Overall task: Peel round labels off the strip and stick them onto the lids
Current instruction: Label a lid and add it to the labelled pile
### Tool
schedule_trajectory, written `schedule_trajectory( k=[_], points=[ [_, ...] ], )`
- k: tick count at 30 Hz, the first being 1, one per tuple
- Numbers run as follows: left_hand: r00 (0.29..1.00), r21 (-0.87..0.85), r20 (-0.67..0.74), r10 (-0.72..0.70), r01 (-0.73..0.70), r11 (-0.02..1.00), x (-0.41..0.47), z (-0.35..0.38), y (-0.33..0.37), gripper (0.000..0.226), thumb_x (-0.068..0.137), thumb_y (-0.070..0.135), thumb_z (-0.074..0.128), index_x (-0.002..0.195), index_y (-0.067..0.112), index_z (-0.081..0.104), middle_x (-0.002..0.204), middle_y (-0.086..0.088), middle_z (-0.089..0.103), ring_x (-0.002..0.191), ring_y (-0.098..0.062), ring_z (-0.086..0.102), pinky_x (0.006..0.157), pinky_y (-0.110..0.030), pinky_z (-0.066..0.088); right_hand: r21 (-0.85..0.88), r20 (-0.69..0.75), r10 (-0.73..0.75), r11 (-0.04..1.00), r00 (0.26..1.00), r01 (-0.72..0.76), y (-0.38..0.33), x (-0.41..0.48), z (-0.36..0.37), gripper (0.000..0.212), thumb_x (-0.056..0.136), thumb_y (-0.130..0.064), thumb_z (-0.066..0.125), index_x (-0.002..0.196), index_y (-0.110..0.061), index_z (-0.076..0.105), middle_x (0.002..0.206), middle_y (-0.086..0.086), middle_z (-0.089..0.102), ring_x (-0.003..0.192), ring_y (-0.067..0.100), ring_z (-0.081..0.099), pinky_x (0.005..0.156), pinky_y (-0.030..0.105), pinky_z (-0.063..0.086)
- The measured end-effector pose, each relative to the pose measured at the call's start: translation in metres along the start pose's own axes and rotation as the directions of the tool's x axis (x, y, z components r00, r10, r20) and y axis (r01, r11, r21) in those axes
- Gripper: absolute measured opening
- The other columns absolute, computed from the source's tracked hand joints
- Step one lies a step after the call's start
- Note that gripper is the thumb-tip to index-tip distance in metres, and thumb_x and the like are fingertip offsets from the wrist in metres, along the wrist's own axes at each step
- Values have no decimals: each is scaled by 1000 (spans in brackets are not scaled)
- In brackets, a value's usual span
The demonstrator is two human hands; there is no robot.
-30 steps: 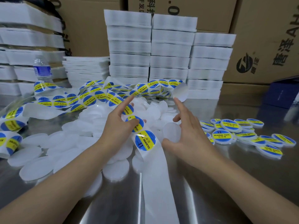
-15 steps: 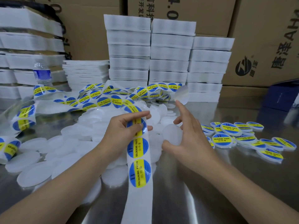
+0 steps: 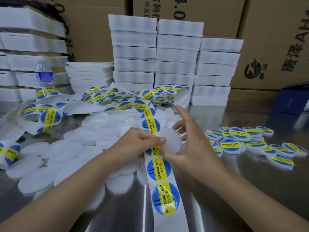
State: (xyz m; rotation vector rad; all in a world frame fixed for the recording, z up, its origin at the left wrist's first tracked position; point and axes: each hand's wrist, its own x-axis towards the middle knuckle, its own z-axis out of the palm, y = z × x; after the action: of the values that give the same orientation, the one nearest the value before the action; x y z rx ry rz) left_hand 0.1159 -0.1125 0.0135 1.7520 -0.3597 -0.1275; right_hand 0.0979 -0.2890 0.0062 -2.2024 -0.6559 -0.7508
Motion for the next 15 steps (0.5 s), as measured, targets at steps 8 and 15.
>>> schedule_trajectory(
  k=[8,15],
  points=[
    [998,-124,-27,-51,47,991,2,0,1,15,80,21,68,70,18,78,72,-6,74,60,-14,69,54,-20,53,211,-140,63,977,988,-32,-7,2,-3,59,72,-37,68,121,-52,39,92,-16,53,89,3,50,78,10,38],
    [998,-116,-15,-67,65,991,4,0,0,21,68,34,71,76,15,78,83,-12,75,66,-17,71,58,-22,56,750,-51,556,570,830,-336,-7,19,-21,41,88,-34,50,55,-19,71,46,-4,43,46,11,37,46,20,36]
  ],
)
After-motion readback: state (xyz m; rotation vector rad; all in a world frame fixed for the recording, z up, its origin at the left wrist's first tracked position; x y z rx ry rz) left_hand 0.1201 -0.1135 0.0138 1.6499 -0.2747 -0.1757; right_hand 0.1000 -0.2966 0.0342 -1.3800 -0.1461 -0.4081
